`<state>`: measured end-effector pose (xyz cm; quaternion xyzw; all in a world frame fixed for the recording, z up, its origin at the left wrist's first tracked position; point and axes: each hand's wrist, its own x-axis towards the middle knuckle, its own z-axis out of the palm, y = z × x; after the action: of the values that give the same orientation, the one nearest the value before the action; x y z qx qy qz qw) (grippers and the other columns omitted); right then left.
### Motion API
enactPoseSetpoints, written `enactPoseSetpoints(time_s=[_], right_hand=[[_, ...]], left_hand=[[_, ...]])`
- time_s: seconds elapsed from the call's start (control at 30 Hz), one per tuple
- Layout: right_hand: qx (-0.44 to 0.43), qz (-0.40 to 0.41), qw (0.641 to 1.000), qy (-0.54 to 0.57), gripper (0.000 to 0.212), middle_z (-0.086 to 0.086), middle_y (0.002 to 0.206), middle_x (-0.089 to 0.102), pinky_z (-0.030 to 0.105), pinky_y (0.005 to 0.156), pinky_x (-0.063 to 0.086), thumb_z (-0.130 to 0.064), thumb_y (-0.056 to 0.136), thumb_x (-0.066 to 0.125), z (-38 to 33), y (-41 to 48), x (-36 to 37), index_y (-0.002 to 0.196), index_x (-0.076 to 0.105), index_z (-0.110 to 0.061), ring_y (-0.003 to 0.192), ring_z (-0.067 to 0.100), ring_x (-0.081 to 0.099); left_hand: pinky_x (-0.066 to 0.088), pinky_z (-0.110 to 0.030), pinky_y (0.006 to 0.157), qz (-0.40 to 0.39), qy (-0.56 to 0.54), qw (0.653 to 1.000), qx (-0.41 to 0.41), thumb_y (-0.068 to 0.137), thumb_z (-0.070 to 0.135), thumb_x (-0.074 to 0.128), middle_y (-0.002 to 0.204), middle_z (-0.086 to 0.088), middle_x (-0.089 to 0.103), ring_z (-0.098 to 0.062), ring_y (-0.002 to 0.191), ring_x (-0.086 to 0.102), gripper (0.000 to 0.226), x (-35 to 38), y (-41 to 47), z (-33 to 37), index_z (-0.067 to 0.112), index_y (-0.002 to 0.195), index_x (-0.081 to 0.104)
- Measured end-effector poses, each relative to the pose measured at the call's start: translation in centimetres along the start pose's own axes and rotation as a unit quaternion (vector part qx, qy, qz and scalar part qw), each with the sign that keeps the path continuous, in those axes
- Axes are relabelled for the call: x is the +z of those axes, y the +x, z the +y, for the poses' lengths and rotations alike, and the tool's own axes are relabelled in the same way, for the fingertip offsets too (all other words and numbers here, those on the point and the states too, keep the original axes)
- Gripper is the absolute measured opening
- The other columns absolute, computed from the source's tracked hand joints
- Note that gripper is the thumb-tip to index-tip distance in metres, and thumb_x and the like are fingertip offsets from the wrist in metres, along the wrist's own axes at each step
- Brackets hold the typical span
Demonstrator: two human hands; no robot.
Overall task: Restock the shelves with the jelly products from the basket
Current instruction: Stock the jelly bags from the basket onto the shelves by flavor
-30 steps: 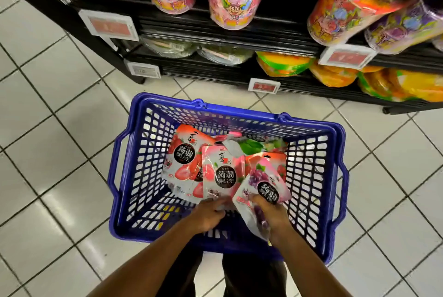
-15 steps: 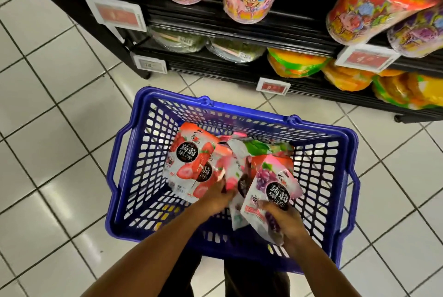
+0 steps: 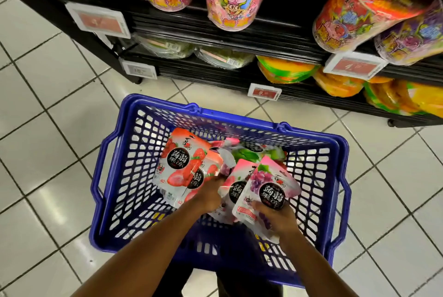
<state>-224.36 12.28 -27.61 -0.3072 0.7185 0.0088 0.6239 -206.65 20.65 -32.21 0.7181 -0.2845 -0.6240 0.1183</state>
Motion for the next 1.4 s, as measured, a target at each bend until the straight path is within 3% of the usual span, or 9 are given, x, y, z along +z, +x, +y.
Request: enactPoseSetpoints(time_s=[0.2,0.33,0.47,0.6,0.73,1.0,1.13,1.27,1.4], right_hand=[[-0.065,0.024,0.998,0.007,0.036,-0.015,0.068,0.072,0.008,0.048,0.048,0.005,0.064,0.085,1.3,1.4,0.7,0.081,0.065,-0.02,0.059,-0.006,0.067],[-0.058,0.005,0.998,-0.015,0.042,0.005,0.093,0.076,0.028,0.064,0.059,0.003,0.063,0.087,2.3,2.0,0.4,0.1,0.07,-0.007,0.083,0.017,0.074],[-0.047,-0.002,0.999,-0.024,0.041,0.007,0.094,0.077,0.041,0.077,0.06,-0.002,0.062,0.089,2.5,2.4,-0.2,0.098,0.071,-0.01,0.086,0.022,0.074],[-0.037,-0.01,0.999,-0.036,0.042,0.002,0.088,0.077,0.043,0.08,0.06,-0.007,0.059,0.091,2.2,1.4,-0.5,0.097,0.072,-0.011,0.083,0.022,0.075],[-0.074,-0.005,0.994,-0.082,0.053,0.008,0.1,0.075,0.044,0.089,0.057,-0.01,0.058,0.093,1.5,0.0,-0.3,0.106,0.07,-0.005,0.093,0.023,0.072],[-0.105,0.014,0.99,-0.088,0.079,0.007,0.103,0.073,0.053,0.092,0.053,-0.011,0.047,0.097,2.1,-2.8,1.7,0.114,0.056,-0.01,0.099,0.028,0.069],[-0.114,0.032,0.986,-0.116,0.072,0.003,0.099,0.072,0.048,0.09,0.055,-0.014,0.048,0.097,2.2,-3.1,2.5,0.103,0.051,-0.024,0.096,0.026,0.068],[-0.107,0.045,0.982,-0.152,0.068,0.003,0.1,0.068,0.037,0.083,0.054,-0.013,0.06,0.092,2.2,-2.6,3.2,0.105,0.043,-0.027,0.098,0.027,0.067],[-0.115,0.048,0.975,-0.186,0.077,-0.001,0.099,0.066,0.032,0.082,0.051,-0.013,0.061,0.091,2.1,-1.6,2.6,0.121,0.044,-0.024,0.095,0.022,0.065]], left_hand=[[0.028,-0.039,0.117,0.021,0.285,0.954,0.089,0.091,-0.002,0.051,0.164,-0.006,0.003,-0.028,0.149,0.012,0.05,0.4,1.6,-0.3,0.013,0.139,0.051],[0.028,-0.043,0.116,0.012,0.475,0.875,0.093,0.092,0.008,0.056,0.162,-0.003,0.011,-0.025,0.148,0.012,0.067,0.3,2.7,0.1,0.014,0.152,0.026],[0.029,-0.041,0.115,0.074,0.515,0.846,0.111,0.092,0.0,0.049,0.149,-0.014,0.033,-0.03,0.14,0.026,0.054,0.3,2.5,0.8,0.002,0.145,0.035],[0.034,-0.037,0.108,0.118,0.483,0.854,0.151,0.088,0.0,0.051,0.144,-0.011,0.043,-0.027,0.137,0.034,0.047,-1.1,0.2,1.4,0.003,0.136,0.05],[0.056,-0.026,0.079,0.177,0.429,0.841,0.277,0.048,0.009,0.087,0.105,0.001,0.07,-0.019,0.1,0.068,0.041,-4.1,-4.4,2.4,0.018,0.086,0.074],[0.051,-0.026,0.087,0.242,0.331,0.848,0.337,0.043,-0.011,0.083,0.114,-0.005,0.069,-0.018,0.106,0.06,0.058,-8.0,-9.5,3.3,0.012,0.095,0.071],[0.049,-0.025,0.085,0.201,0.37,0.86,0.289,0.047,-0.009,0.079,0.119,-0.004,0.065,-0.02,0.106,0.063,0.054,-8.4,-9.8,2.5,0.015,0.095,0.071],[0.038,-0.016,0.106,0.127,0.144,0.95,0.245,0.082,-0.021,0.048,0.157,0.002,0.029,-0.007,0.139,0.032,0.063,-6.0,-6.8,1.4,0.014,0.134,0.058],[0.037,-0.012,0.095,0.3,0.0,0.951,0.072,0.087,-0.012,0.048,0.14,-0.011,0.048,-0.025,0.124,0.053,0.047,-2.8,-3.1,-0.4,0.007,0.129,0.056]])
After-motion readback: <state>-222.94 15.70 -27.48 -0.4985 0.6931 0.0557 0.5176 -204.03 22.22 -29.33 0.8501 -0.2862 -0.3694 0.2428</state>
